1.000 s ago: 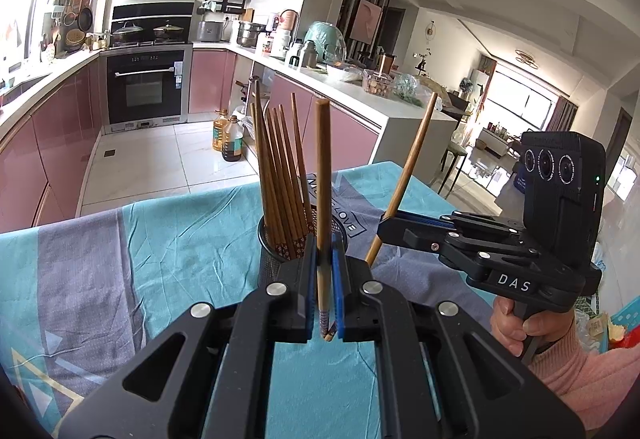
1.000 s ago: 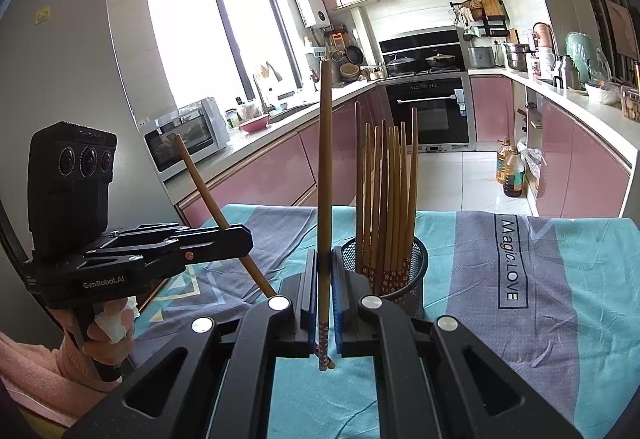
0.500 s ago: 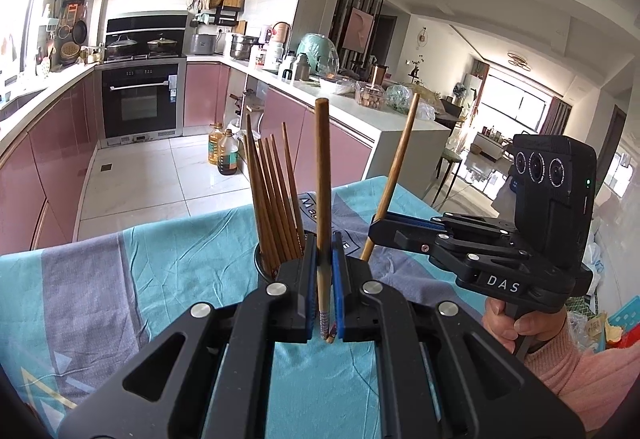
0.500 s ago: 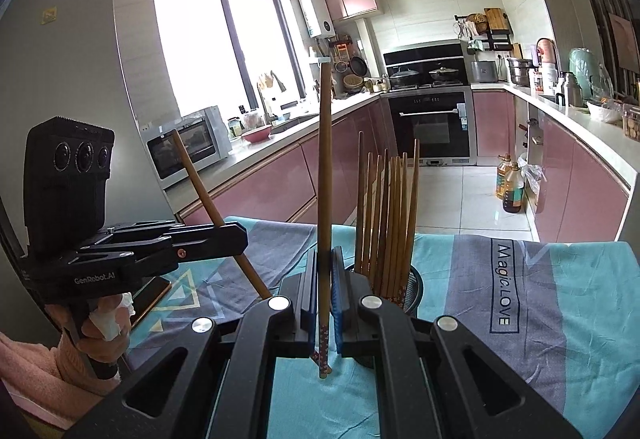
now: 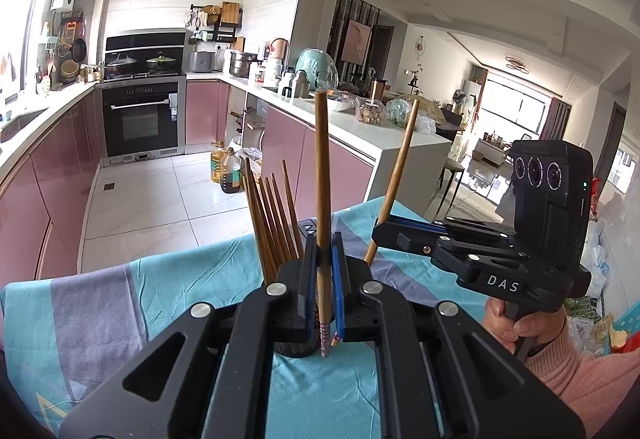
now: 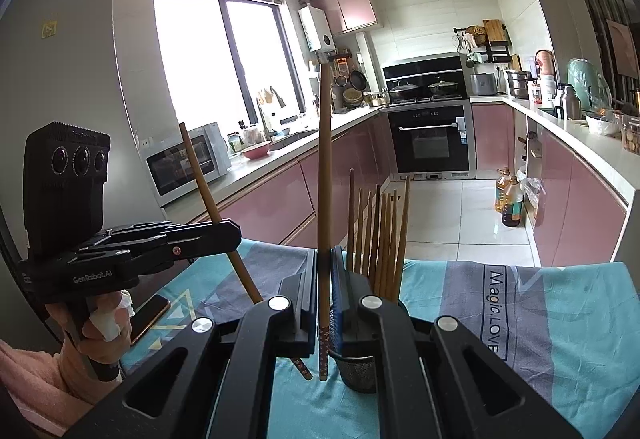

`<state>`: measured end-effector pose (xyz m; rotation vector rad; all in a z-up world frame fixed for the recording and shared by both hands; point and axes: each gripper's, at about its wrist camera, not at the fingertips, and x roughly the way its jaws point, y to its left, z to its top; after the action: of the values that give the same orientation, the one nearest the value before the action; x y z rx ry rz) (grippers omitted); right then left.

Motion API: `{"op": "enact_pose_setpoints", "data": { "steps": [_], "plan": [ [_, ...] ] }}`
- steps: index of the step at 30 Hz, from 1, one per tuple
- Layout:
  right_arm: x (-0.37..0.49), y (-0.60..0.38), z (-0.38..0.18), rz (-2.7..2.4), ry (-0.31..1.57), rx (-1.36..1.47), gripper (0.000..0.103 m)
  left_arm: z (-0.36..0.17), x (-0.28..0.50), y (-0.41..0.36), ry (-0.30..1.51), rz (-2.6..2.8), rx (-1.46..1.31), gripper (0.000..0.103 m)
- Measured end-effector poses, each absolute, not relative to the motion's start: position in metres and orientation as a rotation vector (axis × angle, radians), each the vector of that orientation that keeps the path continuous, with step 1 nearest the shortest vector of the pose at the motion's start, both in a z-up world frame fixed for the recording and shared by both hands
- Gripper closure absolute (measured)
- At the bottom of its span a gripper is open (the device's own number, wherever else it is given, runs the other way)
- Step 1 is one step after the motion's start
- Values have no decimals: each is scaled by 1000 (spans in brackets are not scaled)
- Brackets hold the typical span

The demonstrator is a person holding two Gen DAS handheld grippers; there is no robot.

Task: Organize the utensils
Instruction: 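Lower the chopstick into the cup with the right tool while the left tool lowers its own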

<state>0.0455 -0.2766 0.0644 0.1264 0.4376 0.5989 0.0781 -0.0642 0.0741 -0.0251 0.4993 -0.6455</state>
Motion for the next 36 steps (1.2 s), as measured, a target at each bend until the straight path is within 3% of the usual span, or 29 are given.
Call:
{"op": "enact_pose_setpoints", "data": {
  "steps": [15,36],
  "plan": [
    [60,-273,76,588,408,109,97,82,77,-64,454,-616,-14,95],
    [78,-261,52,545,489,96,97,59,80,-82,539,-591,0,95]
  ]
}}
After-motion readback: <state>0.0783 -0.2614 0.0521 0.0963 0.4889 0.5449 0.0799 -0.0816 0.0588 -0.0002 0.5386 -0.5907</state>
